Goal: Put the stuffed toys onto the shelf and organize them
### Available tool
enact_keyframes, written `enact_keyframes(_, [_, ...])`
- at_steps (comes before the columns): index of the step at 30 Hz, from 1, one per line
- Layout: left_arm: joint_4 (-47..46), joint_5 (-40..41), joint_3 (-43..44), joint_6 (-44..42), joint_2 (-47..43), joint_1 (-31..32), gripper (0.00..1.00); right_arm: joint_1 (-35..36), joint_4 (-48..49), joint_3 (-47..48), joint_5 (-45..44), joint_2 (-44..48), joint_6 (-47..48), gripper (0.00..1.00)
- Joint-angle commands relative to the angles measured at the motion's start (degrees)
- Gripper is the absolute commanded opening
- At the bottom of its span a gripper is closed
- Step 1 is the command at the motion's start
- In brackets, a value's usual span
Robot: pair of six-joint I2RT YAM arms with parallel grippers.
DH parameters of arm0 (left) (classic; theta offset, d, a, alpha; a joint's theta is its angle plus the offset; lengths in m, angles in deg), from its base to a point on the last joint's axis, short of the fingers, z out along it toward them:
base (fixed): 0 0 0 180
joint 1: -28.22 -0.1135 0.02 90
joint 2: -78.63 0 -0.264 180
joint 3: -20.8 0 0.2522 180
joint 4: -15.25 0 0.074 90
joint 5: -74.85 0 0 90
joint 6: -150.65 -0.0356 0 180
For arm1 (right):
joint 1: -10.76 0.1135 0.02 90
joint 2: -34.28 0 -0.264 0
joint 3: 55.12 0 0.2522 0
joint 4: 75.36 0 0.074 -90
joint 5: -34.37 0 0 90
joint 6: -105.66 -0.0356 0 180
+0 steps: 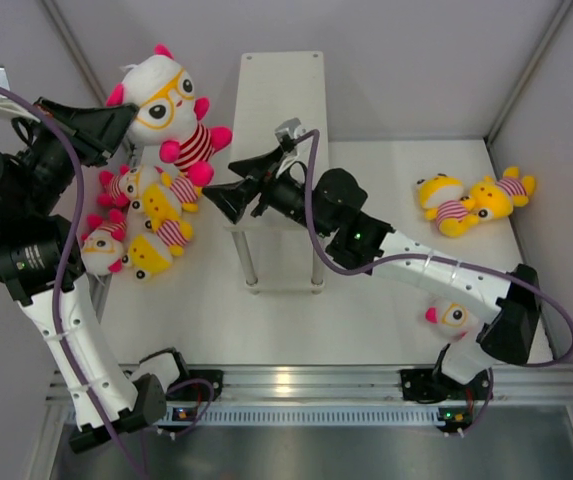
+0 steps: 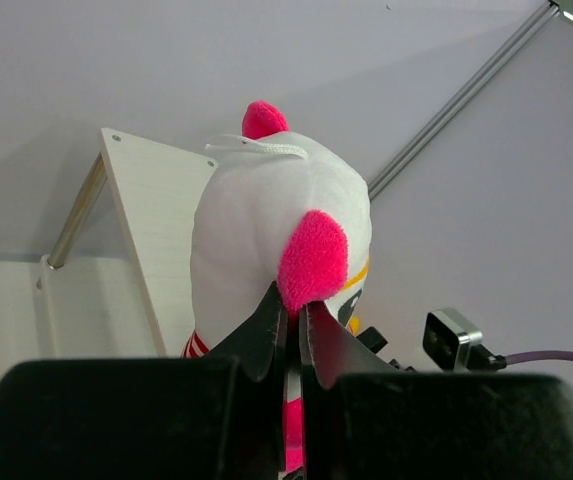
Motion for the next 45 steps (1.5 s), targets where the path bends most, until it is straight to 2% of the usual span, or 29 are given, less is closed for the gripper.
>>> enact_keyframes(1, [-4.5, 1.4, 1.4, 1.6, -0.7, 0.1, 0.0, 1.1, 3.1, 4.8, 2.5, -1.3, -5.2, 0.87])
enact_keyframes(10, [-4.5, 1.0, 0.3, 1.3, -1.3, 0.1, 0.0, 2.3, 4.2, 13.2, 3.6, -9.6, -7.8, 0.86])
enact_keyframes(12, [-4.5, 0.9, -0.1, 1.6, -1.3, 0.1, 0.0, 2.2, 3.7, 14.6, 2.1, -10.8, -8.2, 0.79])
enact_keyframes(13, [-4.5, 1.0, -0.2, 1.5, -1.5, 0.1, 0.0, 2.4, 3.1, 15.2, 1.4, -11.1, -8.2, 0.6])
enact_keyframes(14, [-4.5, 0.9, -0.4, 1.4, -1.6, 0.1, 0.0, 2.3, 2.7, 15.5, 0.1, -11.0, -8.0, 0.48])
enact_keyframes(15, [-4.5, 0.9, -1.0, 0.8, -1.7, 0.1, 0.0, 2.3, 2.8, 15.1, -0.4, -10.1, -7.1, 0.26])
enact_keyframes(17, [-4.5, 1.2, -2.0, 0.1, -2.4, 0.1, 0.0, 1.9, 2.4, 13.6, -4.3, -8.6, -4.9, 0.04])
enact_keyframes(18, [-4.5, 1.9, -3.6, -0.5, -2.6, 0.1, 0.01, 1.2, 1.7, 13.4, -5.1, -6.9, -4.2, 0.0])
enact_keyframes(19, [-4.5, 2.7, -4.7, -0.8, -2.7, 0.0, 0.03, 0.4, -0.8, 13.5, -5.4, -6.2, -3.6, 0.0])
enact_keyframes(21, [-4.5, 4.6, -8.8, -2.3, -3.3, 0.0, 0.14, -3.3, -5.6, 16.2, -4.0, -5.1, -1.9, 0.0])
enact_keyframes(22, [-4.5, 7.3, -10.2, -3.3, -3.3, 0.0, 0.2, -4.7, -12.3, 17.9, -3.1, -5.3, -0.6, 0.0])
enact_keyframes(23, [-4.5, 8.4, -11.4, -4.6, -3.2, 0.1, 0.25, -6.2, -15.8, 22.9, -1.7, -5.7, 3.3, 0.0])
enact_keyframes(24, [-4.5, 9.8, -13.5, -7.6, -2.7, 0.0, 0.34, -9.0, -19.8, 26.4, -1.1, -7.8, 5.8, 0.0])
enact_keyframes(25, [-4.5, 10.6, -14.3, -9.3, -2.4, 0.1, 0.38, -10.4, -25.7, 30.6, -1.0, -9.4, 7.9, 0.0])
enact_keyframes(26, [-4.5, 11.4, -15.0, -11.1, -2.1, 0.0, 0.42, -11.7, -34.1, 38.8, 0.8, -11.1, 11.7, 0.0])
enact_keyframes(27, [-4.5, 11.4, -16.2, -14.3, -1.3, 0.0, 0.48, -14.3, -38.0, 42.3, 1.4, -14.6, 13.5, 0.0])
enact_keyframes(29, [-4.5, 11.4, -17.7, -16.4, -1.3, 0.1, 0.53, -17.0, -45.2, 50.5, 4.5, -17.7, 17.7, 0.0])
enact_keyframes(32, [-4.5, 10.9, -20.8, -18.4, -2.1, 0.1, 0.54, -22.0, -48.2, 55.7, 8.2, -23.3, 21.9, 0.0])
enact_keyframes(36, [-4.6, 10.0, -23.8, -20.2, -3.1, 0.1, 0.54, -28.3, -47.3, 58.4, 16.4, -28.1, 23.8, 0.0])
enact_keyframes(38, [-4.5, 9.9, -24.8, -21.2, -3.4, 0.1, 0.54, -30.4, -48.2, 62.8, 15.9, -31.6, 24.5, 0.0])
enact_keyframes(45, [-4.5, 9.9, -26.9, -23.2, -3.9, 0.2, 0.53, -33.7, -45.4, 62.9, 17.3, -34.4, 26.8, 0.0])
